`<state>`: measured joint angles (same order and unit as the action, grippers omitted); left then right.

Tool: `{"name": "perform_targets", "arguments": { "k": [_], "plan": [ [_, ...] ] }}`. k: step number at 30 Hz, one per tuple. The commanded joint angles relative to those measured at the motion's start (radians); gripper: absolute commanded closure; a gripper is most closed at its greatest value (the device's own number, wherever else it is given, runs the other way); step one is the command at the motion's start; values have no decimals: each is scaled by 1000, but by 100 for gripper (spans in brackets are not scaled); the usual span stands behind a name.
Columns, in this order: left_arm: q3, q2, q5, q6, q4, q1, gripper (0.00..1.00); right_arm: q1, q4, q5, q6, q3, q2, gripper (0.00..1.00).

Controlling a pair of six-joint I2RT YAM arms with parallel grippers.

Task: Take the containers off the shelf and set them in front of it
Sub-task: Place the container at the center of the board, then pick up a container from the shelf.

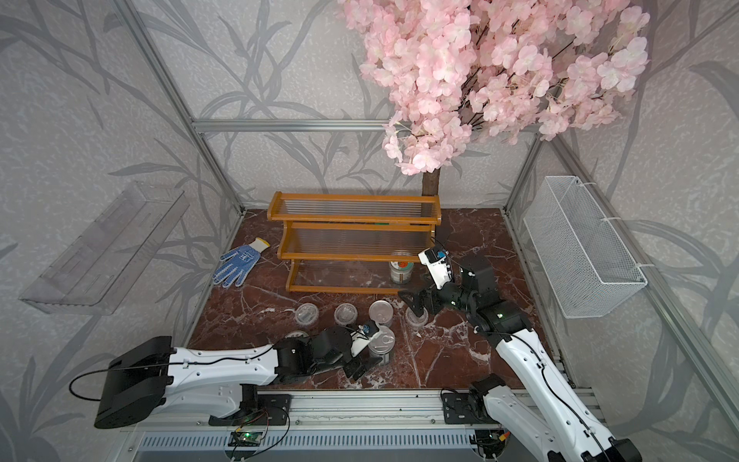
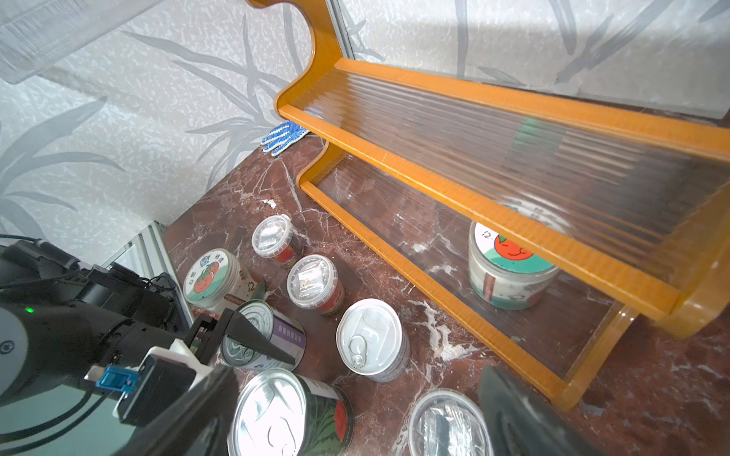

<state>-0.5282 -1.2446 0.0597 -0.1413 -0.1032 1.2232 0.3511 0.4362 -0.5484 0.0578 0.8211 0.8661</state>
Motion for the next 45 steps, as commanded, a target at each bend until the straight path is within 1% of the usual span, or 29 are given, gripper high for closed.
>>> {"name": "perform_targets", "arguments": {
  "k": [1,6,8,10,11,15,17,19,20,22,25,28,31,34,40,45],
  "plan": [
    [-26,34,5,-1,44,-2,17,-4,14,-8,-11,-14,9,1],
    [-50,74,32,9,108,-2,15,-3,35,71,-9,-11,41,1],
    [-64,96,33,18,134,-4,13,-3,13,130,28,-14,58,1],
    [-81,115,24,22,148,-5,11,8,-38,145,59,-27,73,1],
    [-89,125,18,26,153,-6,10,25,-62,174,76,-34,81,1],
    [-146,157,-11,33,241,-30,8,135,-177,386,145,-72,136,1],
    [-158,178,-24,43,272,-58,7,150,-253,446,212,-109,169,1],
    [-162,203,-47,49,282,-107,7,167,-336,511,283,-150,209,1],
    [-165,213,-63,48,282,-135,7,182,-357,556,301,-155,230,1],
    [-173,228,-98,40,279,-187,7,200,-396,606,320,-156,279,1],
    [-178,241,-129,41,263,-248,6,204,-493,644,321,-155,355,1],
    [-188,235,-151,46,260,-304,4,212,-564,681,277,-135,439,1],
    [-192,234,-158,41,252,-338,3,212,-630,742,277,-132,501,1],
    [-170,250,-147,30,232,-356,2,212,-679,757,277,-121,561,1],
    [-135,277,-132,2,209,-380,0,213,-869,760,277,-129,659,1],
    [-131,289,-121,1,217,-390,0,213,-929,807,277,-111,733,1]
  ]
}}
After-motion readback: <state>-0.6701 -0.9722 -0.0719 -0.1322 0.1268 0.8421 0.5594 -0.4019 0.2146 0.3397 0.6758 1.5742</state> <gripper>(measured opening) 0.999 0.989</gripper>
